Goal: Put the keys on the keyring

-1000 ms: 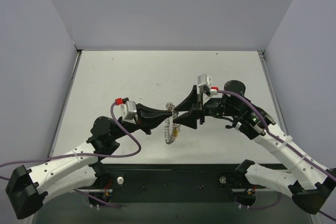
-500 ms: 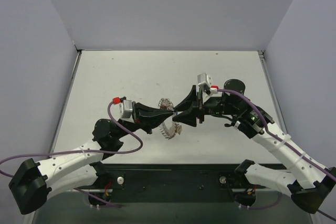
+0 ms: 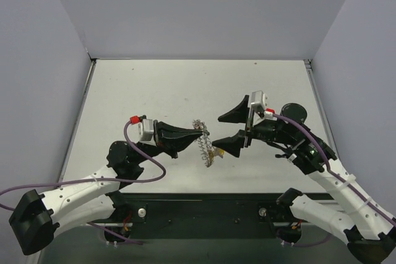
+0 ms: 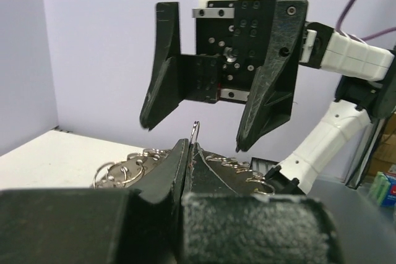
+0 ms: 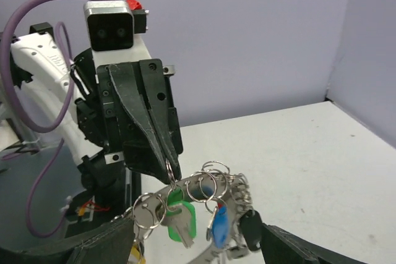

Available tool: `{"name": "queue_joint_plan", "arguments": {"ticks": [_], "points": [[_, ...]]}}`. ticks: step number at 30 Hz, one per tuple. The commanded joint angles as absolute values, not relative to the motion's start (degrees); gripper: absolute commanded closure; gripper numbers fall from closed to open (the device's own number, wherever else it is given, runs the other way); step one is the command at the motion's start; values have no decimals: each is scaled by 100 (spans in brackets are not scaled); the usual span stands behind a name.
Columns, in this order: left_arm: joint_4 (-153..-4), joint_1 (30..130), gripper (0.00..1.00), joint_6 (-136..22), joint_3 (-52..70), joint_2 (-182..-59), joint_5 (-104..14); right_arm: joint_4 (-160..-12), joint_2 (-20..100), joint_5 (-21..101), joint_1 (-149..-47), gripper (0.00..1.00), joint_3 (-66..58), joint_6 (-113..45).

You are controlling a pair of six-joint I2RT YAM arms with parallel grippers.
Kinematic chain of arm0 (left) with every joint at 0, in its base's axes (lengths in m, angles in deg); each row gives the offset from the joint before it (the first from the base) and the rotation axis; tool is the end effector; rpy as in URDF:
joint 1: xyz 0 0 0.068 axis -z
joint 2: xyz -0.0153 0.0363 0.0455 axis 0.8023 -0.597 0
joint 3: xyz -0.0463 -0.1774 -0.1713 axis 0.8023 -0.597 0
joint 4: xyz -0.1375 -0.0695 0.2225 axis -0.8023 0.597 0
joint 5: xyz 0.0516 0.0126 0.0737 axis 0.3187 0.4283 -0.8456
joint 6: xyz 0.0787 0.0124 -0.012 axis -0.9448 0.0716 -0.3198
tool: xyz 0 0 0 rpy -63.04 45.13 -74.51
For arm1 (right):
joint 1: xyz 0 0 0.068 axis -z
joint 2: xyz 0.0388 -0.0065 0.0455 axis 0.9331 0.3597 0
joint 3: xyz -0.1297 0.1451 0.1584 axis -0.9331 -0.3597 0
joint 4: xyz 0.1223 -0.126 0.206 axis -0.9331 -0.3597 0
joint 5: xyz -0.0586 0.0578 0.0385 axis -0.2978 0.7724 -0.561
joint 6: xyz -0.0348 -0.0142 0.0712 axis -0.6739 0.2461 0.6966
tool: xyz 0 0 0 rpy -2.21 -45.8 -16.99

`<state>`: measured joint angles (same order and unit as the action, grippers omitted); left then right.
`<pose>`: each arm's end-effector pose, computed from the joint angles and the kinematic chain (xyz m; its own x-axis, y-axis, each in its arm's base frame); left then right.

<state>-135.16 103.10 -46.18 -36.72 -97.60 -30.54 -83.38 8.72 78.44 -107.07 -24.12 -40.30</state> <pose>0.1373 -0.2034 0.3232 -0.0185 -0.5183 -0.8550 0.9785 0.1663 -0.1220 0.1524 0.1830 0.3999 0.1011 0.0857 -0.9912 -0.9897 0.1100 -0.0915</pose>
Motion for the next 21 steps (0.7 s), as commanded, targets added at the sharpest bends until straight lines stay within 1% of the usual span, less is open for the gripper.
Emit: {"name": "queue_joint_plan", "arguments": {"ticks": [1,3,8,10,13,14,15,18,21], "points": [[-13217,10265,100,-5116,-3492,-9470,-3377,-7888,318,7192,-10540,16,-2678,-4115],[-12839,10257,100,-5301,-3527,-9391,-3509,-7862,255,7041,-10522,14,-2766,-4106],[-12347,10248,100,-5434,-4000,-9075,-3824,-7853,316,6856,-10495,13,-2898,-4080],[-12127,10257,100,-5434,-4177,-8759,-3957,-7827,395,6873,-10487,13,-2915,-4071],[-11399,10265,100,-5495,-4415,-8162,-4316,-7800,483,6917,-10478,13,-2959,-3940],[-10944,10257,100,-5513,-4441,-7986,-4492,-7800,501,6935,-10478,13,-2986,-3922],[-10748,10274,100,-5530,-4476,-7636,-4580,-7765,510,6952,-10478,13,-2995,-3913],[-10071,10266,100,-5574,-4477,-7116,-5002,-7712,563,6988,-10460,12,-3047,-3851],[-9894,10265,100,-5627,-4512,-7096,-5275,-7651,633,7014,-10443,12,-3091,-3816]]}}
